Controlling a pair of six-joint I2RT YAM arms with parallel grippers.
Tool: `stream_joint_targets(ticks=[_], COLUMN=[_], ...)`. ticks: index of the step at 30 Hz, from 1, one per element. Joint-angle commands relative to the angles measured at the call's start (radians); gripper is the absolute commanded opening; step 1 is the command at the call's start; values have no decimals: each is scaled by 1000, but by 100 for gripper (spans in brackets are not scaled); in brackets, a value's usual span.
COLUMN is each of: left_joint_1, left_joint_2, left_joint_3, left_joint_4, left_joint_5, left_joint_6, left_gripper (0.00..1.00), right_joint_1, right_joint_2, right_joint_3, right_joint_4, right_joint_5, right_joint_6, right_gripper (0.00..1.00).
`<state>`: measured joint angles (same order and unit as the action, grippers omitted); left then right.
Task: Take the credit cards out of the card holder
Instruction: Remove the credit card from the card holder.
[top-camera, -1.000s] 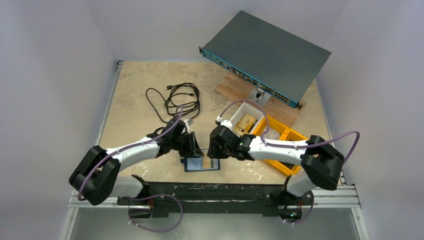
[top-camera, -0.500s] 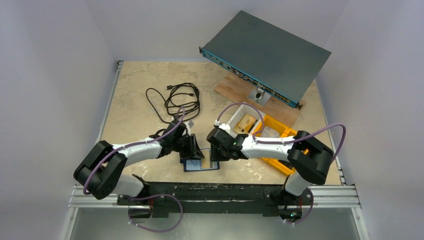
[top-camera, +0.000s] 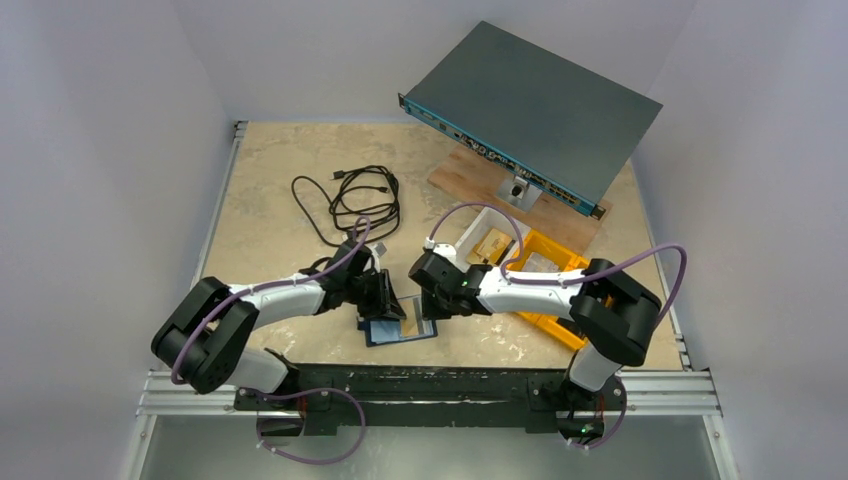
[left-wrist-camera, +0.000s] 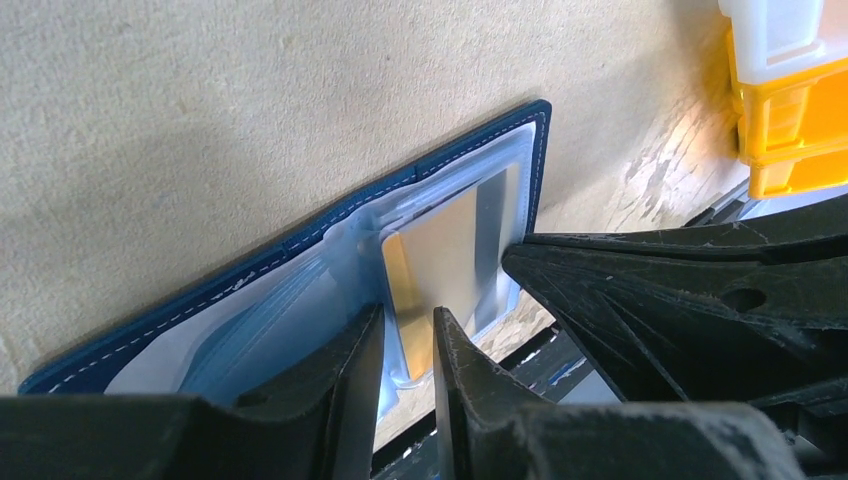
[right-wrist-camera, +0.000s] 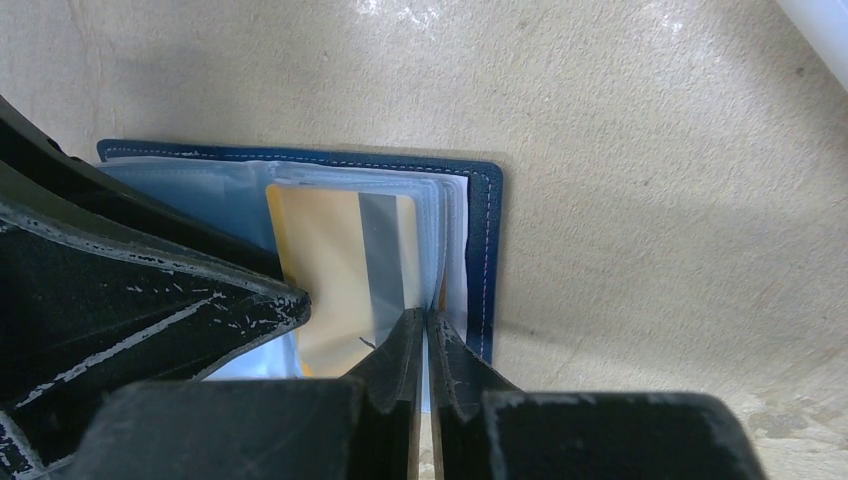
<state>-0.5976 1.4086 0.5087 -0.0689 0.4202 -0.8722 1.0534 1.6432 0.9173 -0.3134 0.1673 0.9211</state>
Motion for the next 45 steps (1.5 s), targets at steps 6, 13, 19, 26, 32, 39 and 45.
stream_joint_targets(ticks=[6,13,19,26,32,39,45], left_joint_1=[0,10,18,27,29,30,30], left_joint_2=[8,-14,-39,-40,-9,-12,-46], left_joint_3=[3,3,2,-14,-13,-20,4], left_joint_4=[109,137,150,168,173,166,77], left_joint_5=[37,83,106,115,114,104,64], left_joint_6=[-18,-47,-56,-61,-47,-35,7], left_gripper=[19,16,17,15,7,0,0], right_joint_1=[3,3,3,3,3,3,3], right_joint_2=[52,52,50,57,50,61,41], right_joint_3=[23,31,43,46,30,41,22], right_joint_4=[-5,-9,-20,-26,-10,-24,-35], right_joint_5=[6,-2,5,11,1,0,4], right_joint_6=[-25,-31,-41,-39,-38,-47,-30], right_gripper=[0,0,0,0,0,0,0])
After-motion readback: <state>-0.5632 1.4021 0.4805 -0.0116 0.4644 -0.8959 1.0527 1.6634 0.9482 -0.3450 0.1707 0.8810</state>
